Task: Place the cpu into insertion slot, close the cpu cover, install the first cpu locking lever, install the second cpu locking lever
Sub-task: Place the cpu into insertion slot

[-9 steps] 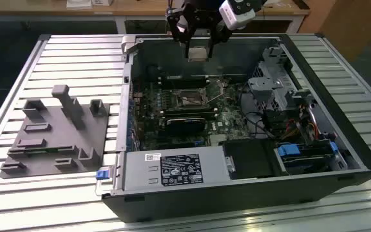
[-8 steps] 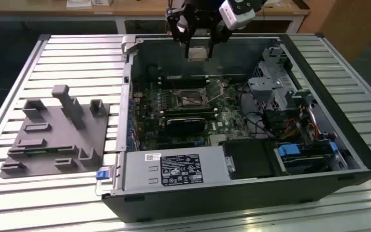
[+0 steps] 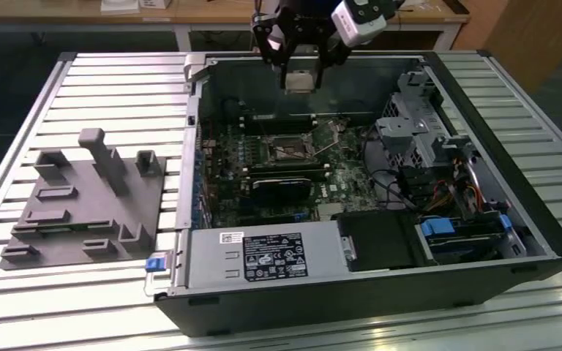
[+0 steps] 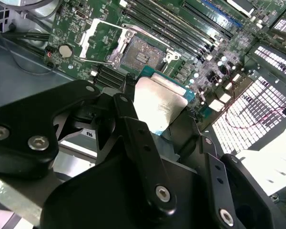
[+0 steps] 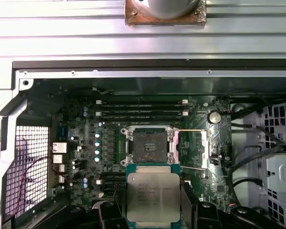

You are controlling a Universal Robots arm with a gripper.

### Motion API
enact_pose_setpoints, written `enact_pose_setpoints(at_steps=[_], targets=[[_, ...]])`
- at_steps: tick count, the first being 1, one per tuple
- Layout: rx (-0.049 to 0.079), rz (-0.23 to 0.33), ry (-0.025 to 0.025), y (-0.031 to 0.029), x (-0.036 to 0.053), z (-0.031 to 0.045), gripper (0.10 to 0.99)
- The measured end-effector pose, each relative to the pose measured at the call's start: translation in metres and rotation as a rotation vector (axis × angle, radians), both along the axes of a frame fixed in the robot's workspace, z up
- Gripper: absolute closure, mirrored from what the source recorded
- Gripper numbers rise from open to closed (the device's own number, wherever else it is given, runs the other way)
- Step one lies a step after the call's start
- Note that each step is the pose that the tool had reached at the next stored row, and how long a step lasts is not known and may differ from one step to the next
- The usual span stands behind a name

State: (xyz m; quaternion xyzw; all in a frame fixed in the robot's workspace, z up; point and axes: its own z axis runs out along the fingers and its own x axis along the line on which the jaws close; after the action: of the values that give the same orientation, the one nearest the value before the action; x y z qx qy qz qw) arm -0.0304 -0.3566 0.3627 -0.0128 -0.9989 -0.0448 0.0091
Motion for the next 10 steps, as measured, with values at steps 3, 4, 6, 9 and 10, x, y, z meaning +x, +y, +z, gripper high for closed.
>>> enact_pose_setpoints(at_steps=[3, 4, 6, 9, 10], targets=[[0.0, 0.0, 0.0, 0.0, 0.0, -0.0028, 0.549], [0.0, 0.0, 0.0, 0.0, 0.0, -0.0037, 0.549], [0.0, 0.0, 0.0, 0.0, 0.0, -0.0055, 0.549], [0.0, 0.0, 0.0, 0.0, 0.0, -0.008, 0.549], [0.0, 0.0, 0.0, 0.0, 0.0, -0.0088, 0.549]])
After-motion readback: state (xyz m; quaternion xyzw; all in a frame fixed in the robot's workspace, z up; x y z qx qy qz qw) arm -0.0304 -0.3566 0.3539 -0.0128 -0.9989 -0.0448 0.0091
